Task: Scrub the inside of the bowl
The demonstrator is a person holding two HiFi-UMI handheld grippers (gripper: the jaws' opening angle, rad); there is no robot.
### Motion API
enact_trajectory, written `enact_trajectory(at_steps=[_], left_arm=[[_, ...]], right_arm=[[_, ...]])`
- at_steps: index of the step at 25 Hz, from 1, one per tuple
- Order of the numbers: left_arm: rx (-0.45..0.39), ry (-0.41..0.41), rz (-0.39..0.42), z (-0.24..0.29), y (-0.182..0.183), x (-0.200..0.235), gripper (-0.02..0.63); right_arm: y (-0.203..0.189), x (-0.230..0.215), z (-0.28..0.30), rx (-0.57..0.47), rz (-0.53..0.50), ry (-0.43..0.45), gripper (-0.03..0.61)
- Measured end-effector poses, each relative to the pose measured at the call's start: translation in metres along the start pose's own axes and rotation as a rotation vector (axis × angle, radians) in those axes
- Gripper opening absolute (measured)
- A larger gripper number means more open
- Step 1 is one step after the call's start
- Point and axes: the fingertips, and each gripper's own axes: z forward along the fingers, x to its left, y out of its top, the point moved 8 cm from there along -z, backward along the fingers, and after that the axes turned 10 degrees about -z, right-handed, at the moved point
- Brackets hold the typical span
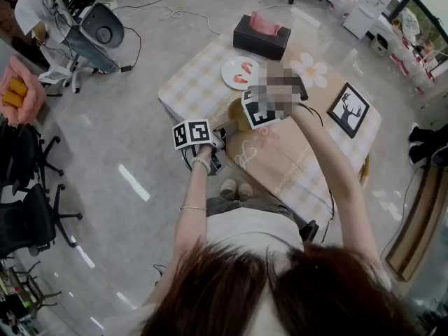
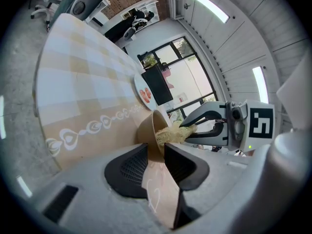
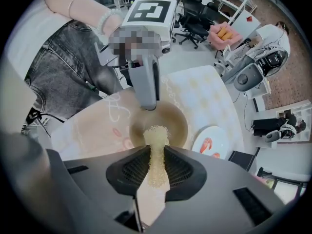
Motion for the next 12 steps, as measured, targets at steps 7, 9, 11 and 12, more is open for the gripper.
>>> enact_trajectory(at_steps=[7,9,11,12], left_arm=[[0.003,-0.005,-0.009,-0.0001,0.0003,0.0002,0.115],[0.004,-0.006,-0.013,0.0,0.0001,0.0003,0.115],[0.003,-0.008,-0.016,0.0,0.0003,0.0002,0.115],[0.002,-0.009,-0.016,0.0002,0.0004,0.0,0.115]], right_arm=[[0.0053,0.0051,-0.0011,-0.007,-0.003,0.036,0.078],[0.0063,0.0065,-0.0012,-0.005,-0.004,0.046,0.078],[0.0076,0.0075,-0.0017,-0.006,-0.007,0.056,0.078],[0.0083,0.0079,-0.002,-0.009,-0.008,0.061,0.078]])
